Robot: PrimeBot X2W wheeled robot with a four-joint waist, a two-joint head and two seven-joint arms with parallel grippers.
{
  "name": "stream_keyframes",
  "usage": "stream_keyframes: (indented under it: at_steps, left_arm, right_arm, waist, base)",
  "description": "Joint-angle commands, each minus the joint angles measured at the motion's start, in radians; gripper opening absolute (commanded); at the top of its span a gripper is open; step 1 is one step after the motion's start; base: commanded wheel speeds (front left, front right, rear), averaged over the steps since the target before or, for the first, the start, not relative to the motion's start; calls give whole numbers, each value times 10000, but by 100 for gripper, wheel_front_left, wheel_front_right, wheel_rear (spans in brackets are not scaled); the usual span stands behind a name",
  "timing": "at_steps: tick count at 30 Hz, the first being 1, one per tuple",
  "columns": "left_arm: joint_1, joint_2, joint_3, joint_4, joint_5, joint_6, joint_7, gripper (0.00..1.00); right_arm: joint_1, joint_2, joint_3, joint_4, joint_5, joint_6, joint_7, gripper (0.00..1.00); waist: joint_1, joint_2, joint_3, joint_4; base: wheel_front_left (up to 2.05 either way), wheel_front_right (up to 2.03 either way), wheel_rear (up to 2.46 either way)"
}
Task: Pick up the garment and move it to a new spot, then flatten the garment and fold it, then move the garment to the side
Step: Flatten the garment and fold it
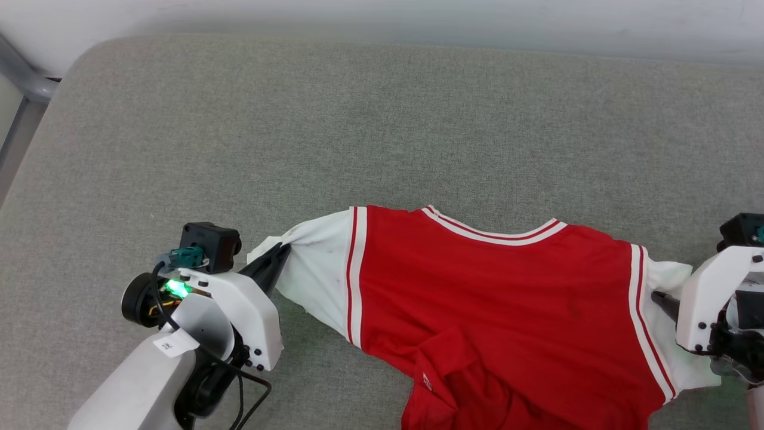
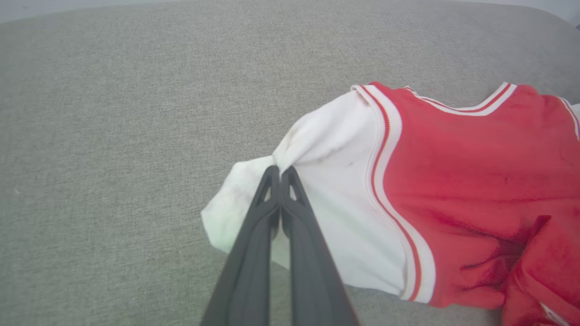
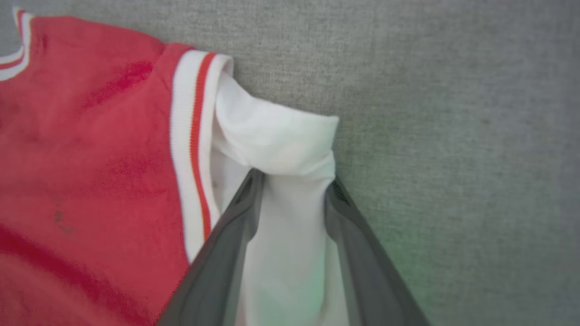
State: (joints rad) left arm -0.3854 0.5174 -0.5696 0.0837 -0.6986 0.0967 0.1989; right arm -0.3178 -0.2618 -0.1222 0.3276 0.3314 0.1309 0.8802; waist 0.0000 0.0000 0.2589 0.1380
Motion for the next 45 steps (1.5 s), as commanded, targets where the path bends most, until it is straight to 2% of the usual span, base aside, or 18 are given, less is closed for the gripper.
stream_keyframes:
  at_steps: [1, 13, 23, 31, 39, 40, 45]
  left_arm:
    - [-105, -3, 52, 37, -16, -8, -15, 0]
    - [-951, 298, 755, 328, -323, 156, 8, 0]
    - [-3038, 72, 1969, 1202, -736, 107, -792, 0]
    - [-5905, -227, 2271, 2833, -352, -358, -1697, 0]
    - [-8841, 76, 2532, 4579, 183, -893, -2690, 0]
    - [-9810, 225, 2523, 5077, 403, -1172, -2999, 0]
    - [-11019, 352, 2465, 5987, 606, -1556, -3438, 0]
  right_arm:
    - [213, 298, 204, 303, -113, -4, 157, 0]
    - [-1191, -99, 157, -1466, -448, -5, -713, 0]
    - [-3254, -304, 56, -1513, -1019, -10, -1502, 0]
    - [-5988, -581, 31, -1020, -1815, -13, -2421, 0]
    - [-9163, -295, 271, -53, -2652, -14, -3926, 0]
    - [-10213, -133, 379, 436, -3000, -14, -4520, 0]
    - [-11490, 221, 449, 1349, -3387, -14, -5237, 0]
  waist:
    - [0, 0, -33, -13]
    - [0, 0, -510, -333]
    - [0, 0, -419, -532]
    - [0, 0, 149, -603]
    - [0, 0, 881, -1044]
    - [0, 0, 1264, -1204]
    - [0, 0, 1874, -1352]
  base:
    - [0, 0, 0]
    - [0, 0, 0]
    - [0, 0, 0]
    - [0, 0, 0]
    - [0, 0, 0]
    - [0, 0, 0]
    - [0, 0, 0]
